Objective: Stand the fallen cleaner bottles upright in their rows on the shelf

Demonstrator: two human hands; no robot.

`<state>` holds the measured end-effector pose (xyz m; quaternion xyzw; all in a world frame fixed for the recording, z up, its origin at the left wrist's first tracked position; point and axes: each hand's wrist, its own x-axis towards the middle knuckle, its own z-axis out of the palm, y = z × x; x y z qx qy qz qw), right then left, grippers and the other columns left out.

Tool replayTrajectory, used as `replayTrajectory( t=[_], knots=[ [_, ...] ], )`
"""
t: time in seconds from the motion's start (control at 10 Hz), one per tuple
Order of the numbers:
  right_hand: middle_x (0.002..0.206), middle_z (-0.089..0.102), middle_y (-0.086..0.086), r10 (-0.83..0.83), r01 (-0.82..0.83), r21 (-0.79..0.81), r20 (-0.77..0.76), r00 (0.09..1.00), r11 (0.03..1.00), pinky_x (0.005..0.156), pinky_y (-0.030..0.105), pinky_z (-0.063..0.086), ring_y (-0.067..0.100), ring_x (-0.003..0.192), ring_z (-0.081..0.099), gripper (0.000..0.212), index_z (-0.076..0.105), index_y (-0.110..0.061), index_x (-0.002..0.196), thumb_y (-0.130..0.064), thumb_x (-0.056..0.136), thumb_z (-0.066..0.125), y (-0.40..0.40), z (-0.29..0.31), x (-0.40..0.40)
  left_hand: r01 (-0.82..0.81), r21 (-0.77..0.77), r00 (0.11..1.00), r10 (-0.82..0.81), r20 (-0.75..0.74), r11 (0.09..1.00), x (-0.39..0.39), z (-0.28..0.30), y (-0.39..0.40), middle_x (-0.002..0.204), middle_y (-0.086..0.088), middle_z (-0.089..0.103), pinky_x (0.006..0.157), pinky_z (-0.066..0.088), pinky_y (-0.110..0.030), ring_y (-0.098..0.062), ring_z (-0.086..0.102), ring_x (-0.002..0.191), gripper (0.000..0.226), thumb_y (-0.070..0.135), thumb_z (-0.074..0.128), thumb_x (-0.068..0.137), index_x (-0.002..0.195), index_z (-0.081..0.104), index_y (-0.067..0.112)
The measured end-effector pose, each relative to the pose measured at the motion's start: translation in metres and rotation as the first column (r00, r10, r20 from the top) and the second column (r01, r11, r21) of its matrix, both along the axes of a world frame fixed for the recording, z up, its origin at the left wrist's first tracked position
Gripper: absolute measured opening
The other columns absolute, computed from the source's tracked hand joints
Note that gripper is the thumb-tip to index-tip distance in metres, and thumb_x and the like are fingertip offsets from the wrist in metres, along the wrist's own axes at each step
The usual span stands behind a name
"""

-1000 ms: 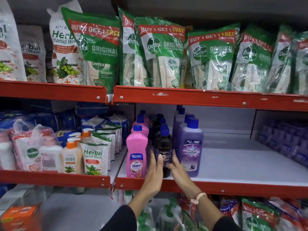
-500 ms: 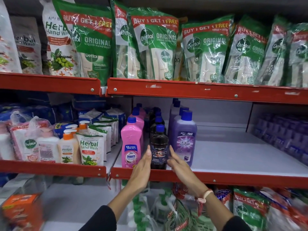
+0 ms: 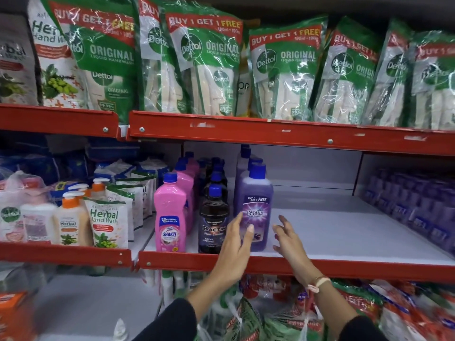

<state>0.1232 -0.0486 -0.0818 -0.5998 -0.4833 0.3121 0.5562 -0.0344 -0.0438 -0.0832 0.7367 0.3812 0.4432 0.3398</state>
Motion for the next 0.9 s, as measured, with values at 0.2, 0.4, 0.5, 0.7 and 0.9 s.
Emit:
replayTrajectory(
  t=[0.2, 0.4, 0.5, 0.7, 0.9],
  knots=[
    [0.159, 0.014, -0.013, 0.246, -0.245, -0.014, 0.054, 0.968, 0.969, 0.120, 0.043, 0.021, 0.016, 0.145, 0.023, 0.061, 0.000, -0.042, 0.149, -0.054, 0.095, 0.027, 0.001, 0.007, -0.005, -0.014, -0.156, 0.997, 0.025, 0.069, 0.988, 0.030, 0.012, 0.025, 0.159, 0.009, -0.011, 0.117, 0.003, -0.029, -0.005, 0.000, 0.144, 0.063, 0.053, 0.016, 0.094, 0.146, -0.012, 0.032],
    [0.142, 0.010, -0.034, 0.265, -0.266, -0.014, 0.159, 0.951, 0.964, 0.116, 0.032, 0.021, -0.001, 0.133, 0.022, 0.062, -0.002, -0.051, 0.146, -0.061, 0.092, 0.028, -0.006, 0.000, -0.001, 0.029, -0.159, 0.996, -0.016, 0.085, 0.987, 0.018, 0.002, 0.015, 0.158, 0.015, -0.005, 0.123, 0.005, -0.041, -0.001, -0.001, 0.143, 0.070, 0.065, 0.009, 0.082, 0.144, -0.010, 0.040],
    [0.140, 0.010, -0.037, 0.255, -0.259, 0.002, 0.171, 0.952, 0.966, 0.110, 0.027, 0.020, -0.005, 0.129, 0.020, 0.064, -0.002, -0.057, 0.142, -0.069, 0.087, 0.029, -0.016, -0.004, -0.001, 0.035, -0.169, 0.998, -0.027, 0.052, 0.985, 0.014, 0.002, 0.005, 0.157, 0.016, -0.004, 0.123, 0.005, -0.044, -0.006, 0.000, 0.145, 0.072, 0.070, 0.008, 0.079, 0.143, -0.012, 0.044],
    [0.142, 0.021, -0.028, 0.214, -0.218, -0.007, 0.217, 0.952, 0.976, 0.104, 0.025, 0.023, 0.003, 0.133, 0.030, 0.068, -0.003, -0.046, 0.148, -0.060, 0.092, 0.032, -0.036, 0.001, -0.011, 0.091, -0.211, 0.995, -0.097, -0.020, 0.973, 0.000, 0.008, -0.016, 0.158, 0.015, 0.000, 0.122, 0.006, -0.044, -0.008, 0.004, 0.146, 0.074, 0.074, 0.012, 0.079, 0.144, -0.008, 0.044],
    [0.159, 0.024, -0.006, 0.015, -0.092, 0.163, 0.423, 0.906, 0.982, 0.112, 0.029, 0.026, 0.014, 0.143, 0.029, 0.063, 0.001, -0.038, 0.150, -0.050, 0.097, 0.032, -0.070, 0.047, -0.040, -0.102, 0.115, 0.993, 0.107, -0.039, 0.988, -0.034, 0.041, -0.042, 0.159, 0.008, 0.016, 0.118, 0.010, -0.029, -0.004, 0.012, 0.145, 0.061, 0.055, 0.023, 0.094, 0.148, 0.016, 0.027]
  ],
)
